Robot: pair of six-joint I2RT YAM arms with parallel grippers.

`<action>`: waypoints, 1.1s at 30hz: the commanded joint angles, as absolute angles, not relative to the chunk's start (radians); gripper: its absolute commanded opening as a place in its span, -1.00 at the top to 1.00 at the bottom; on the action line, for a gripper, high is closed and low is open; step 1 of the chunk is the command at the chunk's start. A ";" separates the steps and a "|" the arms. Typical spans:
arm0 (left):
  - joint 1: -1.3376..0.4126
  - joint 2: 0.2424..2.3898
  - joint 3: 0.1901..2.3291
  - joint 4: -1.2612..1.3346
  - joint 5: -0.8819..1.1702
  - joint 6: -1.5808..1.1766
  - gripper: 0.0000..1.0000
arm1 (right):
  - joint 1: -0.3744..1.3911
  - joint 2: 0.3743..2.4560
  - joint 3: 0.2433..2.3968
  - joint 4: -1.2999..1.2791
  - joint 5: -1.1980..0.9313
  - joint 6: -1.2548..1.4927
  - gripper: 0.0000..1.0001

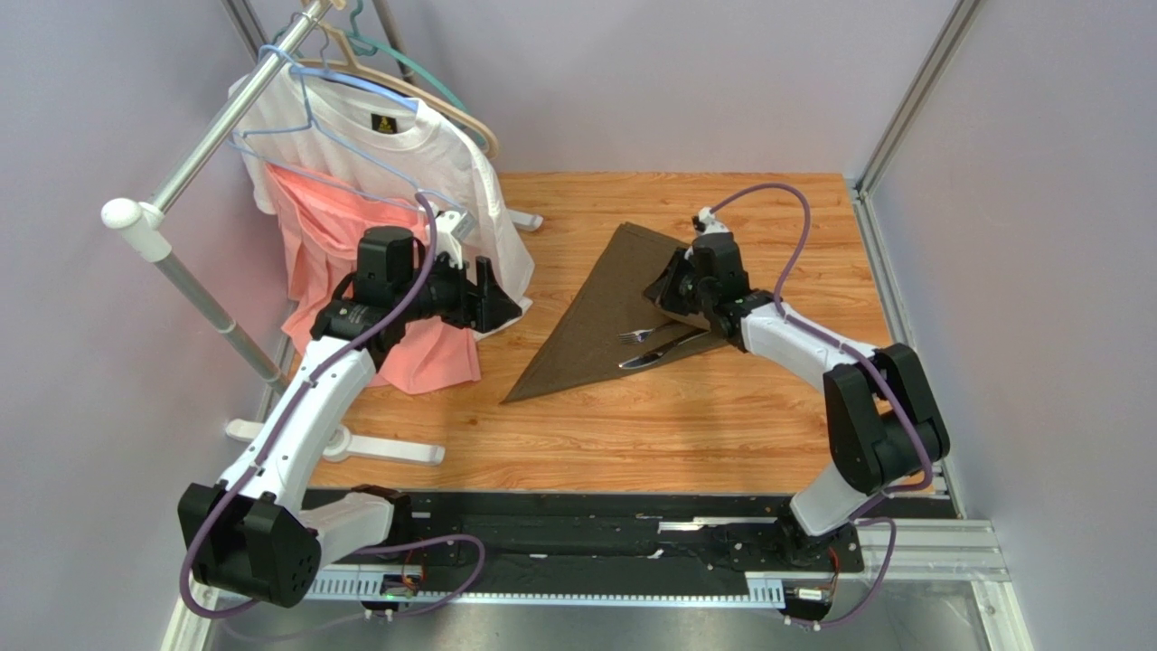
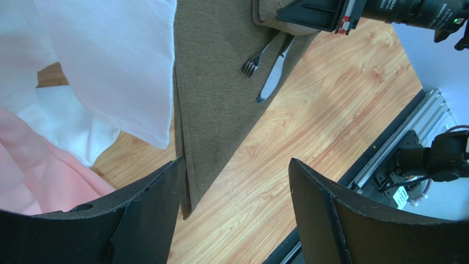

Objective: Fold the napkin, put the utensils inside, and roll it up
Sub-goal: Fold the napkin

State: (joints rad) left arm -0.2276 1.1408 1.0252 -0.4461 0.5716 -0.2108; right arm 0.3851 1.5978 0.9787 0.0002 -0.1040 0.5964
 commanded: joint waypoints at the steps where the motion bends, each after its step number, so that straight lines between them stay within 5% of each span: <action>1: -0.221 1.123 1.022 -0.440 0.595 -0.215 -0.56 | 0.423 1.606 0.962 0.097 -0.107 0.627 1.00; 33: -0.221 1.135 1.017 -0.442 0.603 -0.216 -0.56 | 0.541 1.620 0.856 0.123 -0.097 0.594 1.00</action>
